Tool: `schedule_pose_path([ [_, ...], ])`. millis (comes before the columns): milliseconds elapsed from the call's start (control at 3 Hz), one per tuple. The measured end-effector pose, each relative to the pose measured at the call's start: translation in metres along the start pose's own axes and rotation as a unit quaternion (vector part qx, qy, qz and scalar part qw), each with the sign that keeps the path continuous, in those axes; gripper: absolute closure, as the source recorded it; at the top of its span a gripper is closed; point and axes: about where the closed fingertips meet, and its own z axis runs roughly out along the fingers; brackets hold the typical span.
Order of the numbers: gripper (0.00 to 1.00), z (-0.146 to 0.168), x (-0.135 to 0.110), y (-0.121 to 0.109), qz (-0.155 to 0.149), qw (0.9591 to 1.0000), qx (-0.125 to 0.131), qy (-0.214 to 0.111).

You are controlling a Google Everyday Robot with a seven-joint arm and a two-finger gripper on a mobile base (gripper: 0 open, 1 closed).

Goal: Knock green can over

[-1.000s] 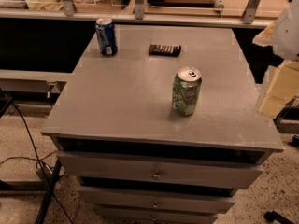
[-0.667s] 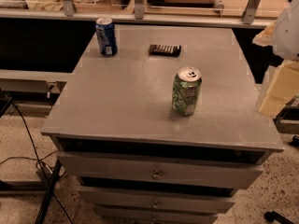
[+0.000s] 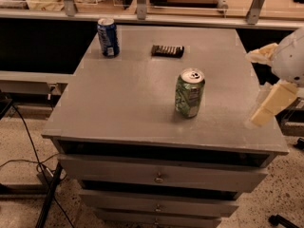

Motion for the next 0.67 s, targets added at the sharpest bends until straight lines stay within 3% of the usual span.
schedule_pose_path([
  [333,0.00,0.0302,0.0078,-0.0196,0.002,0.9906,0.019,-0.135],
  [667,0.00,0.0331,0.0002,-0.0115,0.020,0.9767,0.006,-0.214],
])
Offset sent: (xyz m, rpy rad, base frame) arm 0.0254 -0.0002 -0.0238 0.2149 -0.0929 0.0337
